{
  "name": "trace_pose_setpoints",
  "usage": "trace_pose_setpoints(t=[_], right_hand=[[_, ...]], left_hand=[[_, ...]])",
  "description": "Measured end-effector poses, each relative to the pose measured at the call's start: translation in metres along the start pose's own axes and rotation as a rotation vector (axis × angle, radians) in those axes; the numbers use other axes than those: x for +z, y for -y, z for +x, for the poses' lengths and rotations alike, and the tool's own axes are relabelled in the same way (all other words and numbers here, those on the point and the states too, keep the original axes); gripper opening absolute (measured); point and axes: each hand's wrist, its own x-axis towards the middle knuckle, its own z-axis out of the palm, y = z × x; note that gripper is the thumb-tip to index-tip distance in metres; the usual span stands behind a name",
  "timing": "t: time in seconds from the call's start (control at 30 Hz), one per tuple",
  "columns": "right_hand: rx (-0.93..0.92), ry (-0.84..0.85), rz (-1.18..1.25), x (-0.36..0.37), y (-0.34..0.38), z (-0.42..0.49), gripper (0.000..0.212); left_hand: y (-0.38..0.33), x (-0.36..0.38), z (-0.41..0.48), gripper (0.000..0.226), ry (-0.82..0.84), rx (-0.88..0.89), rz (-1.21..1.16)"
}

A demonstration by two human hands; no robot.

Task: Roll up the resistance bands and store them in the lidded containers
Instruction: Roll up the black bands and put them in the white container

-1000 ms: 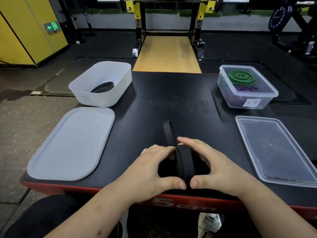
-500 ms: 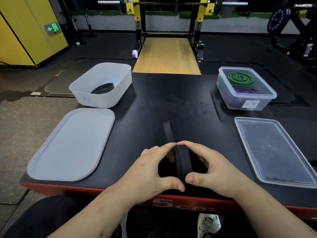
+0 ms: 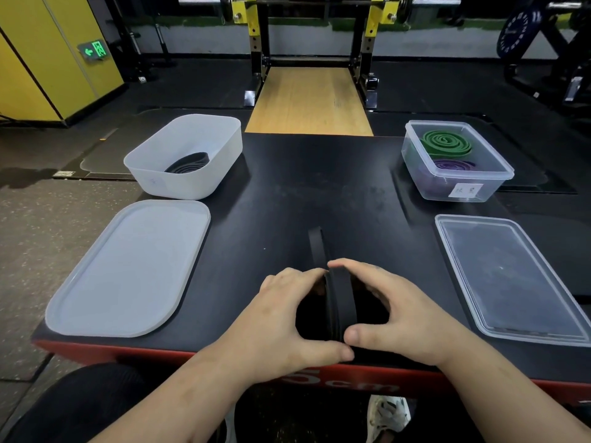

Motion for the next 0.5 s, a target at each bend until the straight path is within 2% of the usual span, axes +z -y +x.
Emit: trace_pose_setpoints(t=[0.17, 0.23, 0.4, 0.5], right_hand=[[-0.014, -0.032, 0.023, 0.0035, 0.0003, -0.0001, 0.072], [-0.007, -0.023, 0.029, 0.0049, 0.0002, -0.0010, 0.072], [0.011, 0.021, -0.048, 0.0017, 0.0003, -0.0018, 0.097], [0.031, 0.065, 0.007, -0.0037, 0.0041, -0.0063, 0.103]], left_hand=[[0.0043, 0.0017, 0.0009, 0.087, 0.001, 0.012, 0.010], [0.0036, 0.0022, 0.0011, 0.083, -0.001, 0.022, 0.016], [-0.0008, 0.0006, 0.0018, 0.070, 0.006, 0.020, 0.004], [-0.0011, 0.0012, 0.0029, 0.075, 0.022, 0.029, 0.025]])
